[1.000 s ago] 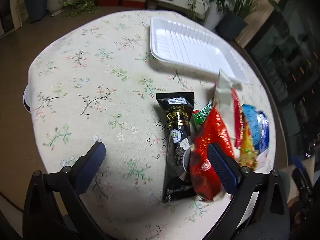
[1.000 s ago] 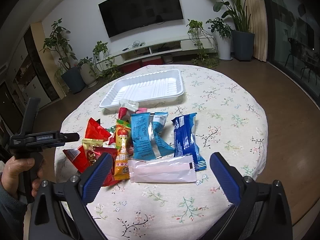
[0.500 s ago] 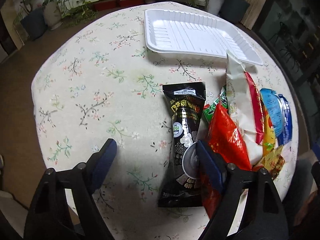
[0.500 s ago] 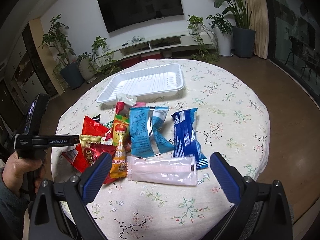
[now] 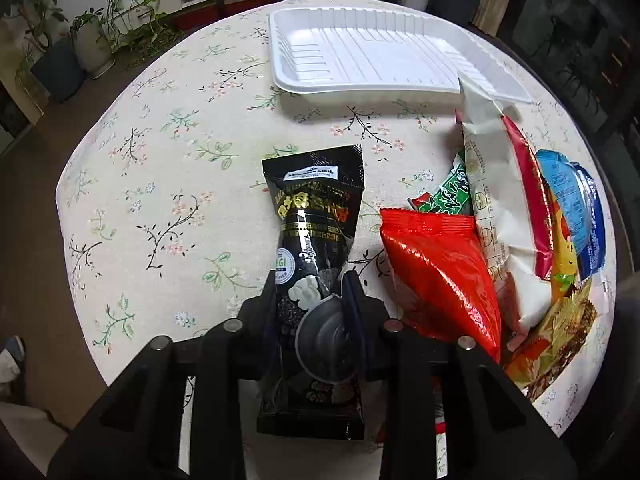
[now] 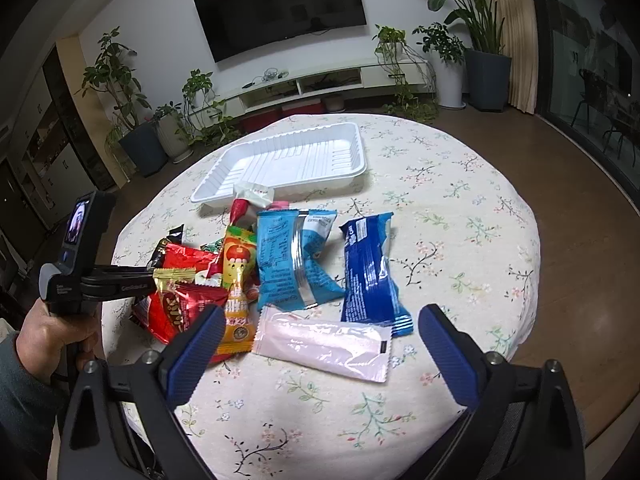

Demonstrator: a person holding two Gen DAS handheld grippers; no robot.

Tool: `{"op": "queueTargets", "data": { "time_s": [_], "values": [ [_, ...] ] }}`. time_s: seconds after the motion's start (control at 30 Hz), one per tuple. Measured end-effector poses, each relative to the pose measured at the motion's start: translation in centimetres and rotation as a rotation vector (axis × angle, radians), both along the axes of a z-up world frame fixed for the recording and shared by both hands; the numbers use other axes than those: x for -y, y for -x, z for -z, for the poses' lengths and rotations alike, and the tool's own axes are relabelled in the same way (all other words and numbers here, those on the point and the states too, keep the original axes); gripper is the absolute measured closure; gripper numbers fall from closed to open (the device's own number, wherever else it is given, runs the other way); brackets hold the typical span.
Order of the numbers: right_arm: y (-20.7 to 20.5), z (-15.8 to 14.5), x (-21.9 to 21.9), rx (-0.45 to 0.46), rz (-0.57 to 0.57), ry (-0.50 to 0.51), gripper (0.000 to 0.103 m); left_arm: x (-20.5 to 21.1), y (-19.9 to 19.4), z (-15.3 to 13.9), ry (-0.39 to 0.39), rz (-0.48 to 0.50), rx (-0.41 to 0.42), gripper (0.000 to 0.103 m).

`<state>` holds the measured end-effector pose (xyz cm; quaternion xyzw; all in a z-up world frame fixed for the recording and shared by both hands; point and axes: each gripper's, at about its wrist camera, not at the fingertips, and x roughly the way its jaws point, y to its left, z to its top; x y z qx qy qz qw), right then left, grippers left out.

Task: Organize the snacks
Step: 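Grasp the black-and-gold bag with the left tool while the right tool grasps the blue cake packet, then carry both packets to the white tray and release them inside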

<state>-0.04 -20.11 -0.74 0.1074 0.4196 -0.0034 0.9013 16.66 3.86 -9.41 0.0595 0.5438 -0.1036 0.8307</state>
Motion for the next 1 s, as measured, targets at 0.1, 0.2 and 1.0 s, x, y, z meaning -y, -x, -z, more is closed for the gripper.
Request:
{"op": "queueTargets", "data": {
  "time_s": [0.1, 0.2, 1.0],
  "values": [
    [-0.7, -0.2, 0.9, -0.021, -0.019, -0.003, 0.014, -1.1, 0.3, -0.2, 0.045, -0.021, 0.005, 0.08],
    [-1.9, -0.2, 2.5, -0.066, -0.025, 0.005, 0.016, -2.3, 1.0, -0.6, 0.08, -0.041, 0.009, 0.081],
    [-10.8, 7.0, 3.4, -0.369, -0.175, 0.122, 0.073, -5.7, 4.8, -0.8, 0.266, -0.106, 0.015, 0.083]
  ]
}}
